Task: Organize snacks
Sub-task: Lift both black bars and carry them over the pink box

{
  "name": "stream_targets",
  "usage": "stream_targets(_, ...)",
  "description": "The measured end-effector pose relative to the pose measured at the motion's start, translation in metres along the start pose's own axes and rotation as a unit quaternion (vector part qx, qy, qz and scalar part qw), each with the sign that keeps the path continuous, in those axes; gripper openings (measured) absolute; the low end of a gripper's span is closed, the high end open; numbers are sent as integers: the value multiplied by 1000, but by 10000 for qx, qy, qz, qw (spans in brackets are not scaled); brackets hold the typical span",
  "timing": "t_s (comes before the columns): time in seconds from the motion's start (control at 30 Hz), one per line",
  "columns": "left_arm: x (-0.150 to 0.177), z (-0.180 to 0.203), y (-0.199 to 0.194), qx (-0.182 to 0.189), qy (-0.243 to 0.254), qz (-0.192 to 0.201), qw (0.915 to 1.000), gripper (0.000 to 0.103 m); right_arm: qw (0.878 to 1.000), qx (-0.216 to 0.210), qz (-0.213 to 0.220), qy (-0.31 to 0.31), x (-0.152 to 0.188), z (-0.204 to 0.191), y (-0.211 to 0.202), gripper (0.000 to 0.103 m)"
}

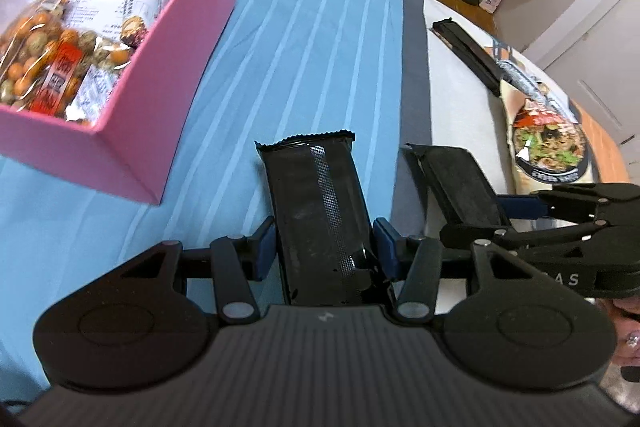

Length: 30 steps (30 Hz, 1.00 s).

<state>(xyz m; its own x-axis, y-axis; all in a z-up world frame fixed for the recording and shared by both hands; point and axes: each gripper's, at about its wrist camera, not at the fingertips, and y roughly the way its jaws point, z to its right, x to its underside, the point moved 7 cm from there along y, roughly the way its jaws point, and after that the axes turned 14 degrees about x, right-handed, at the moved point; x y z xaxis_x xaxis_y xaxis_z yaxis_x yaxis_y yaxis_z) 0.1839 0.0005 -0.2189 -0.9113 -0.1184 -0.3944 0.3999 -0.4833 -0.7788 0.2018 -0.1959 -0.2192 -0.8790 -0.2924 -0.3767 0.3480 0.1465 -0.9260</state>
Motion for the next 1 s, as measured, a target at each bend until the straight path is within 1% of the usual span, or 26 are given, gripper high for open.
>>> stream_targets(0.07, 4, 4, -9, -15, 71, 13, 10000, 50, 10000, -49, 4, 14, 3, -4, -7, 59)
stream_targets(0.17, 14, 9, -24, -205, 310, -9, 9993, 50, 9998, -45, 176, -96, 6, -12, -24, 59)
stream_targets(0.2, 17, 8, -29, -226, 290, 11, 9993, 50, 9997, -45, 239, -87, 7, -15, -30, 59)
stream_targets(0.33, 28, 5, -55, -149, 254, 67, 9995, 50, 9981, -219, 551, -176, 18, -34, -56, 59)
stream_targets(0.4, 32, 6, -66, -34, 286, 91, 9995, 50, 9969, -117, 668, -389, 27, -48, -67, 59)
stream_targets(0.47, 38, 7, -78, 64, 309, 10, 9995, 50, 9952, 8, 779, -588, 35, -57, -79, 59)
stream_targets(0.53, 44, 6, -86, -26, 358, -115, 9993, 50, 9930, 82, 870, -799, 42, -67, -92, 59)
stream_targets(0.6, 52, 4, -96, -58, 418, -185, 9989, 50, 9915, 59, 925, -908, 50, -76, -104, 59)
stream_targets(0.7, 58, 5, -115, -42, 559, -137, 9983, 50, 9898, -33, 969, -1045, 62, -90, -118, 59)
stream_targets(0.8, 57, 7, -141, -16, 715, 16, 9974, 50, 9875, -122, 1016, -1196, 68, -105, -132, 59)
stream_targets(0.87, 51, 10, -161, 84, 758, 110, 9970, 50, 9861, -228, 1074, -1247, 64, -115, -142, 59)
stream_targets(1.0, 35, 13, -196, 133, 856, 241, 9960, 50, 9822, -404, 1256, -1340, 48, -136, -163, 59)
